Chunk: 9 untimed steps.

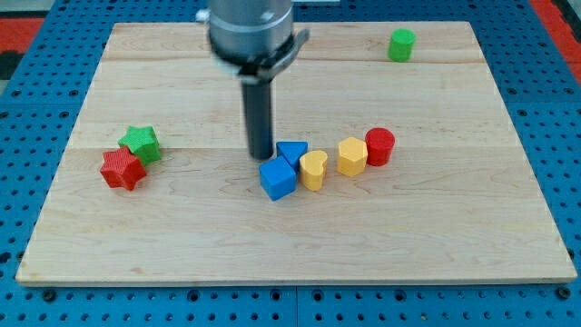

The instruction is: Move the red star into the green circle

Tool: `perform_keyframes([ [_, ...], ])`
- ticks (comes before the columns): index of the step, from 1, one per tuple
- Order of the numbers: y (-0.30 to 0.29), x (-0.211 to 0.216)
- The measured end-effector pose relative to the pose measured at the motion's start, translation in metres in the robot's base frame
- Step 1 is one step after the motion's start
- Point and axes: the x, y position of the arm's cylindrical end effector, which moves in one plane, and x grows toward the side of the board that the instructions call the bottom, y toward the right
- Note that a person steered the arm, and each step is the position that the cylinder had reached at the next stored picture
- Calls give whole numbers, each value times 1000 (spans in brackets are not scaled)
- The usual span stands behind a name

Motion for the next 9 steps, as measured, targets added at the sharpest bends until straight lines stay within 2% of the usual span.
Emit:
perform_keyframes([
  [1, -56, 50],
  [2, -100, 72],
  [3, -150, 52],
  [5, -120, -16],
  [6, -99, 9],
  [7, -117, 6],
  [9, -148, -34],
])
